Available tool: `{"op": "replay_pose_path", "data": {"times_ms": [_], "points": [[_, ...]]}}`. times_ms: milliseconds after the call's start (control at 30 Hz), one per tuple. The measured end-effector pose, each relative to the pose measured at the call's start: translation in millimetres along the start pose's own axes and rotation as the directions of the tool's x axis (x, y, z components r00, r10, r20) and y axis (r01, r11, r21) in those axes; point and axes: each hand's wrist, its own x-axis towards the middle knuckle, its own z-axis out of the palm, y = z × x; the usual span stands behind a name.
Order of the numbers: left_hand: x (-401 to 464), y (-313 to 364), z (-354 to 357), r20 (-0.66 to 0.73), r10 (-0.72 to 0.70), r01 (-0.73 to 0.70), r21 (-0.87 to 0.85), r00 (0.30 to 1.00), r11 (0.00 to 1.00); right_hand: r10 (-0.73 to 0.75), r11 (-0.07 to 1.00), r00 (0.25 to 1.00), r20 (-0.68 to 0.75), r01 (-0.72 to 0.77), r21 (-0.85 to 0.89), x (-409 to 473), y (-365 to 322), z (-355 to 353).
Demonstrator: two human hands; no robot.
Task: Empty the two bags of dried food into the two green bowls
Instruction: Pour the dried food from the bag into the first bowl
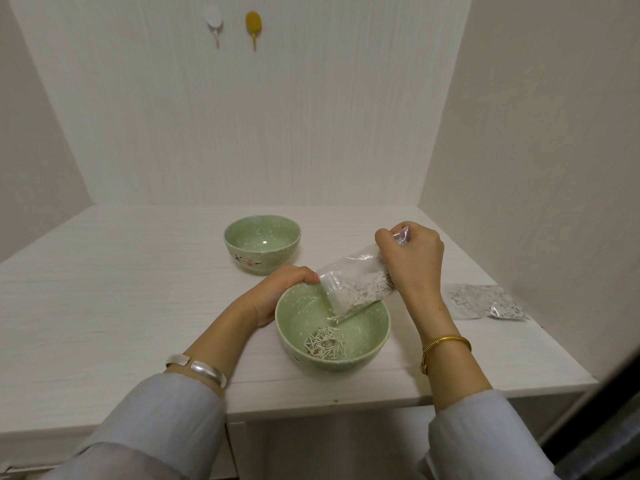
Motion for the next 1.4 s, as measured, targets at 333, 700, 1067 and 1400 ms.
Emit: {"op": "replay_pose_path", "data": {"times_ms": [333, 700, 1067, 1400], "points": [[-0.9, 2.4, 1.5, -0.007, -0.007, 0.007, -0.004, 1.0, 1.0, -0.004, 0.999, 1.0, 0.016, 0.004, -0.036, -0.5, -2.6, -1.8], [-0.9, 1.8, 0.4, 0.005, 0.004, -0.004, 0.019, 1.0, 1.0, -0.013, 0.999, 1.0, 0.027, 0.014, -0.052, -0.5, -3.4, -2.7], [1.2, -1.9, -2.6, 0.029, 0.005, -0.005, 0.014, 1.0, 1.0, 0.003, 0.998, 1.0, 0.03, -0.001, -0.069, -0.5, -3.6, -3.5], [2.3, -2.8, -3.5, 0.039, 0.006, -0.006, 0.015, 0.999, 1.0, 0.01, 0.997, 0.999, 0.04, -0.007, -0.073, -1.8, -5.1, -3.6]]}}
